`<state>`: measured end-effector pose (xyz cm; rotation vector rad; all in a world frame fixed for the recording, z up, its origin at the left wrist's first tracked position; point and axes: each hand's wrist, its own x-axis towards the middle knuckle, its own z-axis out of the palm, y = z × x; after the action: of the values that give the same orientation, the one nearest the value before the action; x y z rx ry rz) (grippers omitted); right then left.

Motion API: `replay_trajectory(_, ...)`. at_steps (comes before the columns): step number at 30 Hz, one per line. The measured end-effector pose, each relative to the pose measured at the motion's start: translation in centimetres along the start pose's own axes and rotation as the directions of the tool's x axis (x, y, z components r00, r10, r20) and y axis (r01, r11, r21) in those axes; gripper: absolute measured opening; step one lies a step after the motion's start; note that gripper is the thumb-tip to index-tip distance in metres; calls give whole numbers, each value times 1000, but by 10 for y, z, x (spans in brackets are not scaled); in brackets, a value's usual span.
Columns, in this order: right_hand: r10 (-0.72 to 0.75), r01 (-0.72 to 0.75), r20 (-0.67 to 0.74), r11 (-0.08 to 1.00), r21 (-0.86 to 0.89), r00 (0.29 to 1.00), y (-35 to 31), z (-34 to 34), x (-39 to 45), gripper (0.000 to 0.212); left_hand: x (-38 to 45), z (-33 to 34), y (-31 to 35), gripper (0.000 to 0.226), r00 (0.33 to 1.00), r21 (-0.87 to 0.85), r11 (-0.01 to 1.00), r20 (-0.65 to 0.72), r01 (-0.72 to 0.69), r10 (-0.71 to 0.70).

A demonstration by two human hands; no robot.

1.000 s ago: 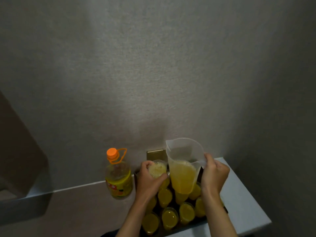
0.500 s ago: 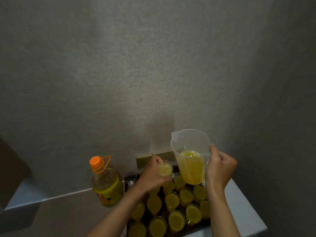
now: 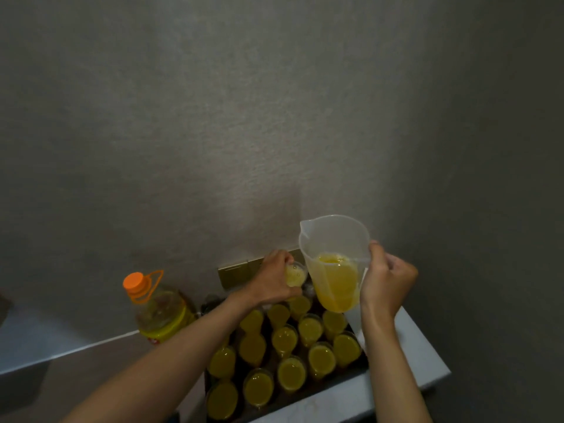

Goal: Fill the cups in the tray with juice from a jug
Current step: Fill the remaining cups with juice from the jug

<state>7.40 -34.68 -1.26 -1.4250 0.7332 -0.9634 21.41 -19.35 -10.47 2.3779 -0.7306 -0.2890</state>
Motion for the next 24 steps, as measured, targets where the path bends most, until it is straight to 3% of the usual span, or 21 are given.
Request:
replay_trajectory(9,25,-25,-23,1000,15,999,9,-21,23,54,36,22,6,86,988,52,999,154,-15,7)
replay_trajectory(13,33,-32,-33,999,28,999,16,-25,36,53,58,29,9,93,970,221,968,236,-115,62)
replay_trajectory(19,32,-29,-64,998,48,997,31,-34,57,52,104,59,2,98,894,506,785,429,-359,132)
replay_trajectory(24,59,-55,-69,997,56,996,34,-41,71,54,105,70,23,91,857,603,651,492,-461,152)
